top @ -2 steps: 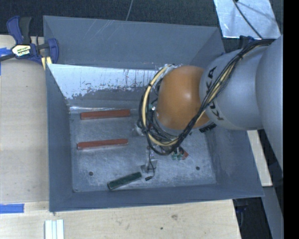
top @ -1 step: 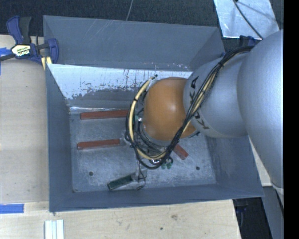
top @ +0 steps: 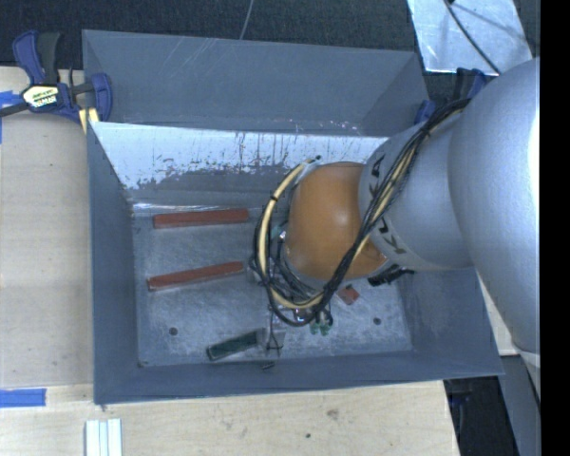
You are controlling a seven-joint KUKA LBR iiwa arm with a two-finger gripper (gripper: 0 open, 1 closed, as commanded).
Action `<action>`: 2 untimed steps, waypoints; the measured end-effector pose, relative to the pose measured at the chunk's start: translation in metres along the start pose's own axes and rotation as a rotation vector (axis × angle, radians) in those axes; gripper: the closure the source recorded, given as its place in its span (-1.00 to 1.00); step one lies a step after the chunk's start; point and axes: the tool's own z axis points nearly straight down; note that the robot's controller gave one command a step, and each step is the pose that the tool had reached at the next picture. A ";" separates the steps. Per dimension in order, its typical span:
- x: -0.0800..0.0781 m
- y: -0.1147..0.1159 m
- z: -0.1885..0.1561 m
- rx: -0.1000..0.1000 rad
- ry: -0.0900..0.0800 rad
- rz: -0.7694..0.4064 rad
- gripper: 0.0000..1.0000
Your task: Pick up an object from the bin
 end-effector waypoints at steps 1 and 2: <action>0.000 0.000 0.001 0.002 0.002 -0.001 -1.00; -0.034 -0.022 -0.002 -0.002 -0.008 -0.227 1.00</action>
Offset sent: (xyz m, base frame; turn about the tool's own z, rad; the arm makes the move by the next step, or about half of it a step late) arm 0.0313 -0.0219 -0.0009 -0.2280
